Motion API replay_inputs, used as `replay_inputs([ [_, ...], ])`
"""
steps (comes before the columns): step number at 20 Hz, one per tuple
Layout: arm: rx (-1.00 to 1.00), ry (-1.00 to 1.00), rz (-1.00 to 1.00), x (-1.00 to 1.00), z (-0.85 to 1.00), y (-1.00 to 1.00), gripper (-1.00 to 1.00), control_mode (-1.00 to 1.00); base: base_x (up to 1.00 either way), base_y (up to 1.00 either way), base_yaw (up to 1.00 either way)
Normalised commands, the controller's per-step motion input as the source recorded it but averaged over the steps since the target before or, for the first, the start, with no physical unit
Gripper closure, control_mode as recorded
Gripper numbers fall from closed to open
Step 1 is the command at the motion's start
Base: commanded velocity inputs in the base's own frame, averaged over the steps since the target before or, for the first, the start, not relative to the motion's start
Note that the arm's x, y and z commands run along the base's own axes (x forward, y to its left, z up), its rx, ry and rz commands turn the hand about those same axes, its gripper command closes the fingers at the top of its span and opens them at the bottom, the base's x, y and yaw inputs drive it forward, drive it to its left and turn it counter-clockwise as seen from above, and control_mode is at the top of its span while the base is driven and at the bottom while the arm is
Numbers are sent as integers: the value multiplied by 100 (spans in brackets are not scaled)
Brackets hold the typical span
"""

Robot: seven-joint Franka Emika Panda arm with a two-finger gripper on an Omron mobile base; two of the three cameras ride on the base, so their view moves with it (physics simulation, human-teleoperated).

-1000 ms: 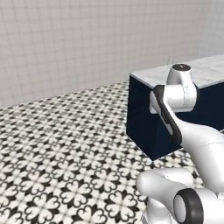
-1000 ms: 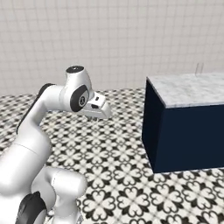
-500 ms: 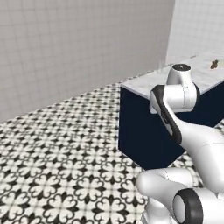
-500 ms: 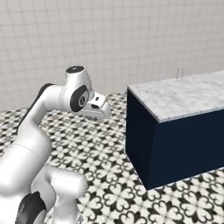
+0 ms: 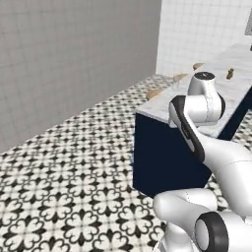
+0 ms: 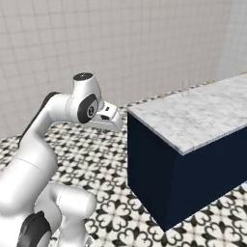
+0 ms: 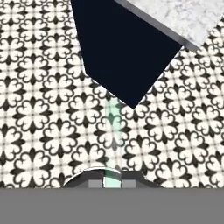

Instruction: Take a straw from the drawer in front and place it inside the glass cup on the dining counter.

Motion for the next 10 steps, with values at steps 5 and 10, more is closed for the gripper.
replay_inputs([
  [5, 0, 0, 0, 0, 0, 0, 100, 100, 88, 96, -38],
  [10, 0, 0, 0, 0, 0, 0, 100, 100, 78, 97, -38],
])
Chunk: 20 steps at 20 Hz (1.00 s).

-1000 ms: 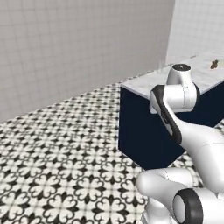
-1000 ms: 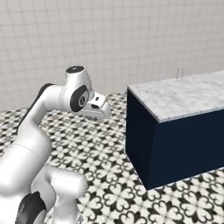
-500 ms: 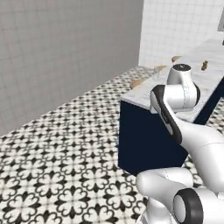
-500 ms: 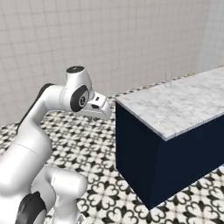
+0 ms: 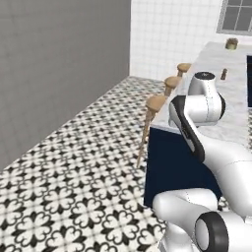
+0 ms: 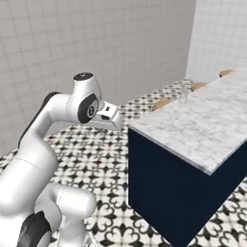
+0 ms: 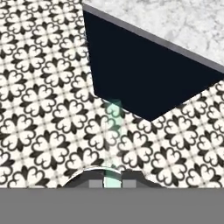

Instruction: Take a straw from the drawer in front and place it inside the glass cup on the dining counter.

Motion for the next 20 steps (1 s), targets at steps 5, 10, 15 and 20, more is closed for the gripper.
replay_inputs([
  [5, 0, 0, 0, 0, 0, 0, 100, 100, 72, 100, -39],
  [10, 0, 0, 0, 0, 0, 0, 100, 100, 74, 96, -41],
  [15, 0, 0, 0, 0, 0, 0, 100, 100, 75, 84, -45],
  [20, 0, 0, 0, 0, 0, 0, 100, 100, 80, 78, -48],
])
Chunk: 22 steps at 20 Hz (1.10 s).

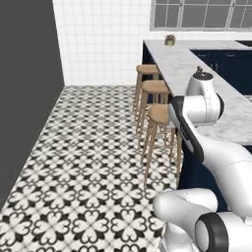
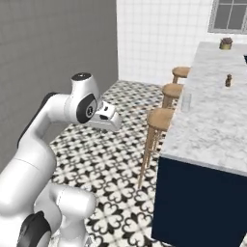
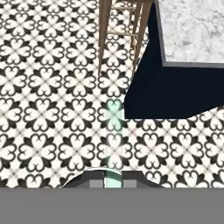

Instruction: Take a straw from the drawer in front and place it inside the glass cup on the dining counter.

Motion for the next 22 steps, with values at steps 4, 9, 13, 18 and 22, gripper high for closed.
replay_inputs([
  [4, 0, 0, 0, 0, 0, 0, 100, 100, 82, 76, -51],
  [9, 0, 0, 0, 0, 0, 0, 100, 100, 71, 76, -54],
  [13, 0, 0, 0, 0, 0, 0, 100, 100, 56, 79, -55],
  [18, 0, 0, 0, 0, 0, 0, 100, 100, 45, 81, -57],
  [22, 0, 0, 0, 0, 0, 0, 100, 100, 44, 83, -58],
])
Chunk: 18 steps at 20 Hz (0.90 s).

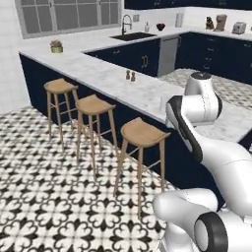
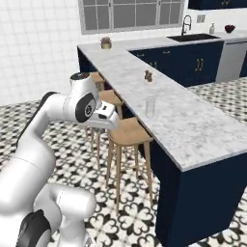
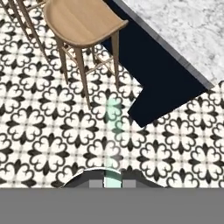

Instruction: Take a straw from the drawer in front and place it inside the glass cup on the dining counter.

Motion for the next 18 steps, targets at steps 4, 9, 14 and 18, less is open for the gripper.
replay_inputs([
  [4, 0, 0, 0, 0, 0, 0, 100, 100, 47, 93, -59],
  [9, 0, 0, 0, 0, 0, 0, 100, 100, 46, 86, -58],
  [14, 0, 0, 0, 0, 0, 0, 100, 100, 45, 85, -57],
  [18, 0, 0, 0, 0, 0, 0, 100, 100, 46, 88, -58],
])
